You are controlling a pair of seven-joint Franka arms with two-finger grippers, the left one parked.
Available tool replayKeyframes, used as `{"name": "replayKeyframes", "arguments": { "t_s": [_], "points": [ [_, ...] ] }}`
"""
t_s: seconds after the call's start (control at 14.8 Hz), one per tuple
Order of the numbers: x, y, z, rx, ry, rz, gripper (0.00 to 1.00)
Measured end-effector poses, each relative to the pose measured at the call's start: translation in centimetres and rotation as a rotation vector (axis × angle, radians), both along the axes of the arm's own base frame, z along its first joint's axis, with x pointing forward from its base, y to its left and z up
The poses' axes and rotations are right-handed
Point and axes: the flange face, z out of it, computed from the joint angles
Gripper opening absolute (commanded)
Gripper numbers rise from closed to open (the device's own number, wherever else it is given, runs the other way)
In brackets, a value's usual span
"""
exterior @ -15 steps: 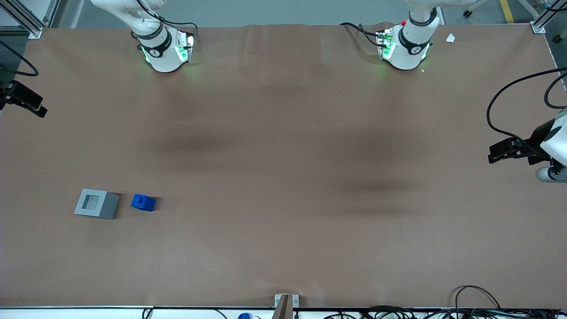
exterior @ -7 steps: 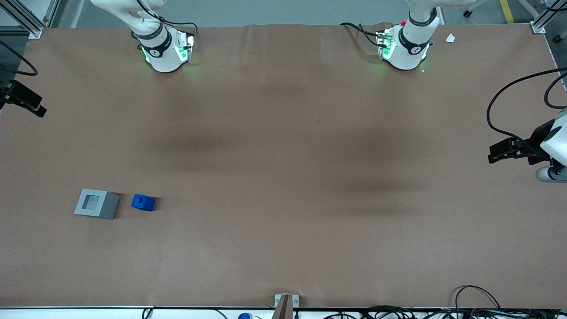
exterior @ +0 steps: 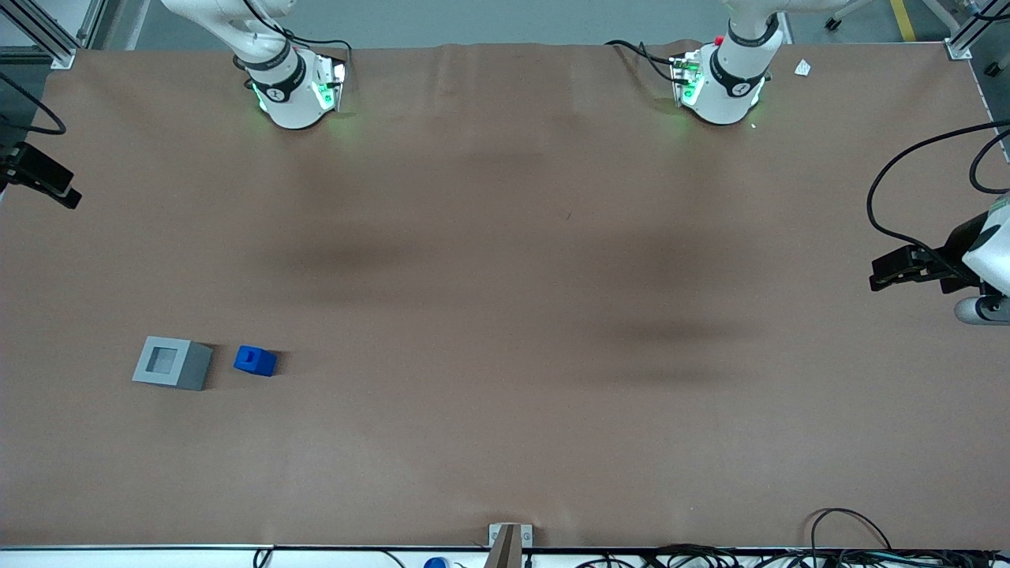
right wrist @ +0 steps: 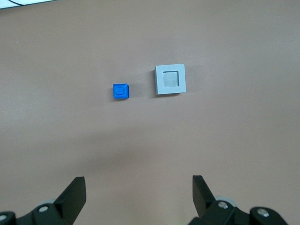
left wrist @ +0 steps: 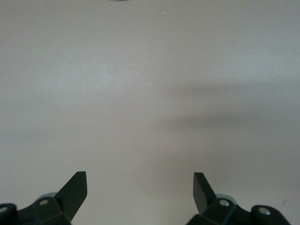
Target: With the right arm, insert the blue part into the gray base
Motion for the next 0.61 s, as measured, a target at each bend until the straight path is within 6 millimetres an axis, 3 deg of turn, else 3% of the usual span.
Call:
{"name": "replayKeyframes", "arguments": {
  "t_s": [0.61],
  "points": [
    [0.09,-0.4,-0.21,-0.009,0.005,-0.005,1.0]
  ]
}}
